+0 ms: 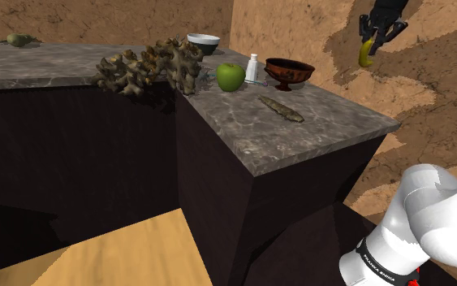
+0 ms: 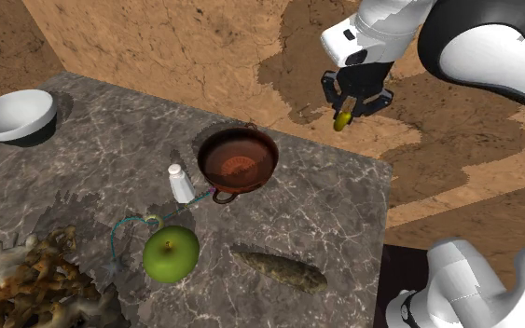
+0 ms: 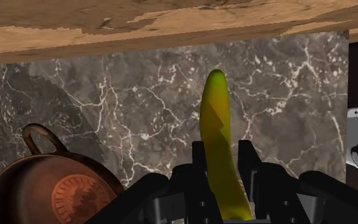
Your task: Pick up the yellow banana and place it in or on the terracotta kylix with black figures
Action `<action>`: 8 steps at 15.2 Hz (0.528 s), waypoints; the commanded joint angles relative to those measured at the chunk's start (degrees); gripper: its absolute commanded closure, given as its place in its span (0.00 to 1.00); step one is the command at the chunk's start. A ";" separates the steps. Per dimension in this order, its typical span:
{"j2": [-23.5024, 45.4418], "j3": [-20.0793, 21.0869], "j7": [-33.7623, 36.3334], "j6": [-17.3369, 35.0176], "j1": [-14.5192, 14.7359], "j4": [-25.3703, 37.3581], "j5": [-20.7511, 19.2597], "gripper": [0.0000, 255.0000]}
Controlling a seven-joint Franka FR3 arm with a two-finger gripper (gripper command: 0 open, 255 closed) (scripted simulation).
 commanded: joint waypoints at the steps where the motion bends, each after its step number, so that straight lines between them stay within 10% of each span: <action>1: 2.18 -0.43 0.06 -0.06 0.71 2.07 0.85 1.00; 8: 16.64 -4.37 0.51 2.13 4.64 12.76 7.67 1.00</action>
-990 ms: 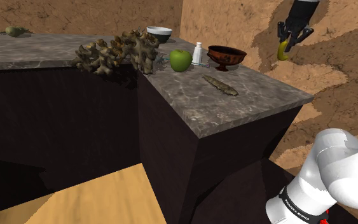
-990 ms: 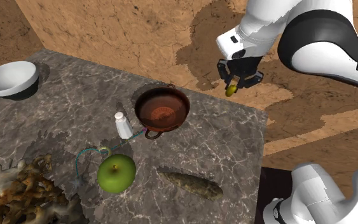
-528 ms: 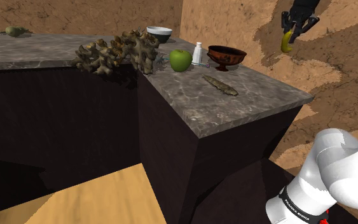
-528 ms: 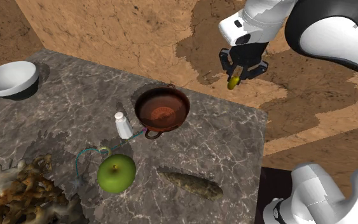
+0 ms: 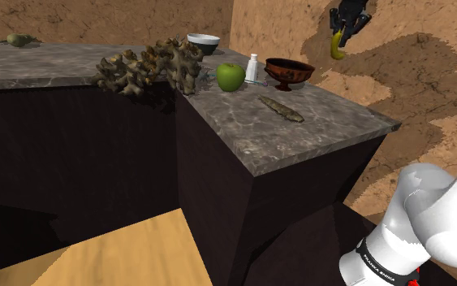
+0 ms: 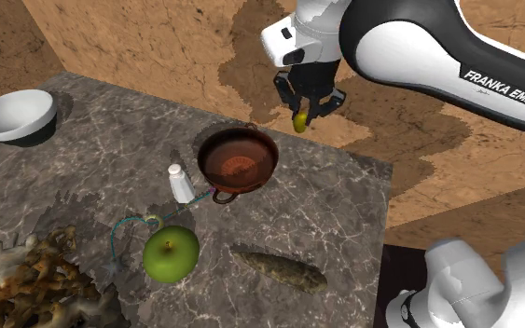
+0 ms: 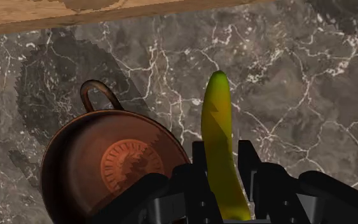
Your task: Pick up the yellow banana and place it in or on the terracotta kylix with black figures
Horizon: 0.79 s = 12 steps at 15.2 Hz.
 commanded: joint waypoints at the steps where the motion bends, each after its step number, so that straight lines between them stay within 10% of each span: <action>1: 4.00 -0.95 0.15 0.46 0.79 2.92 2.25 1.00; 6: 17.69 -4.74 -2.25 -0.52 0.53 15.16 10.89 1.00; 10: 32.55 -6.54 -4.98 -5.31 -5.11 31.87 21.67 1.00; 12: 30.17 -5.90 -3.94 -2.54 -3.55 27.10 19.71 1.00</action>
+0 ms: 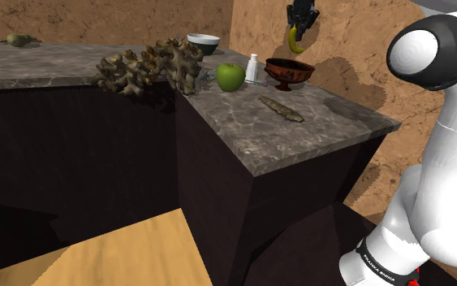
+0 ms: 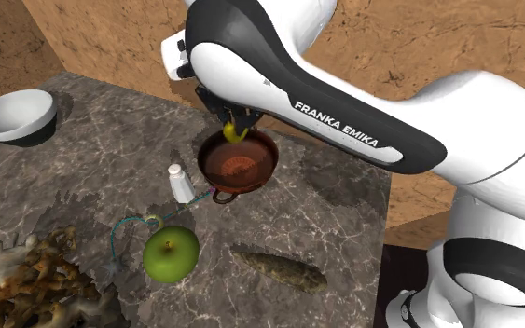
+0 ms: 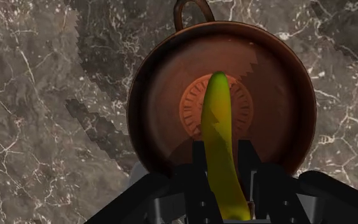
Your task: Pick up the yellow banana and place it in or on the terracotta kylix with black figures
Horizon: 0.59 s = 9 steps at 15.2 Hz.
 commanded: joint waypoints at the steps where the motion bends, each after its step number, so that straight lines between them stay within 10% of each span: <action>1: -0.75 0.20 0.75 1.99 0.87 -2.60 -0.63 1.00; 9: -6.81 1.06 3.98 10.44 4.57 -16.15 -5.05 1.00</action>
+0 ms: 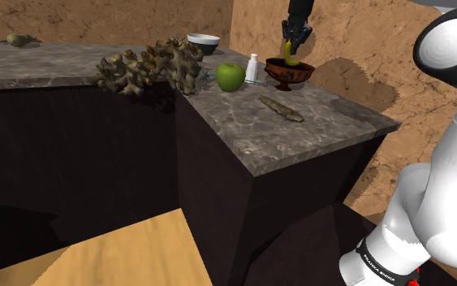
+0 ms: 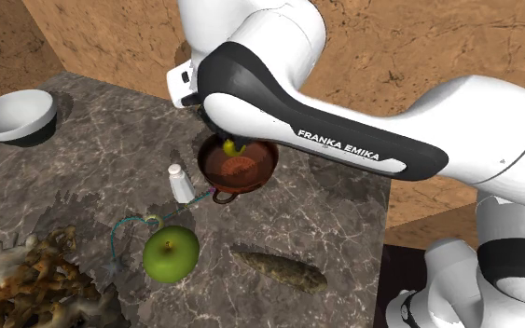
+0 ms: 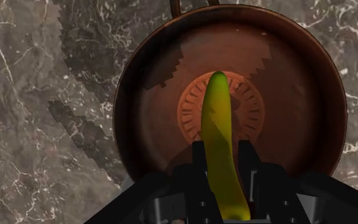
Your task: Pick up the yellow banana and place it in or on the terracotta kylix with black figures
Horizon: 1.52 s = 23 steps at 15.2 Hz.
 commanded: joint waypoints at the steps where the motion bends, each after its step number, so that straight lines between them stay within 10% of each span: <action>1: -1.33 0.22 0.73 1.98 0.63 -3.06 -0.94 1.00; 11: -2.47 0.45 1.44 3.97 1.10 -6.00 -1.74 1.00; 12: -2.47 0.45 1.44 3.97 1.10 -6.00 -1.74 0.00; 23: 2.32 -0.19 -0.77 -4.98 -0.85 6.88 1.57 0.00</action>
